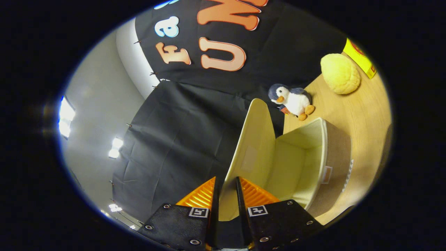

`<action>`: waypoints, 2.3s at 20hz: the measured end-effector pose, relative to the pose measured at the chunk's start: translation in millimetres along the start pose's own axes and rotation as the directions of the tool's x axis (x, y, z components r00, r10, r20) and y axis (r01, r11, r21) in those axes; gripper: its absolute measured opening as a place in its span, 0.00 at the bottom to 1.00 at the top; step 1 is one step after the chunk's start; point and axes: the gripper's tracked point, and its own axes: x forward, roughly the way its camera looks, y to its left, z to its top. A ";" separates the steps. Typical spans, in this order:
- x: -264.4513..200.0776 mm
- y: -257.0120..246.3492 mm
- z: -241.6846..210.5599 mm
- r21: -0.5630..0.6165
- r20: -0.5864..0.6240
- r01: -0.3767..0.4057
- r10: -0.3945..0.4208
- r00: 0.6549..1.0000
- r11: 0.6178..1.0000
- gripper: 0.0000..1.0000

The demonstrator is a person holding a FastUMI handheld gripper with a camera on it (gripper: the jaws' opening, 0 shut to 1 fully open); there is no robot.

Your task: Open the storage box then place both shoes into the box .Put the left shoe in first, then the right shoe, with the right side of both shoes facing outward in a uniform manner.

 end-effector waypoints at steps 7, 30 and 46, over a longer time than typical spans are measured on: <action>82.9 47.0 -29.9 -0.146 -0.083 0.010 -0.023 0.996 0.989 0.26; -92.5 -118.2 8.0 -0.465 0.269 0.679 -0.640 0.720 0.568 0.86; -226.9 -282.8 -16.0 -0.467 0.185 0.837 -0.894 0.409 0.286 0.88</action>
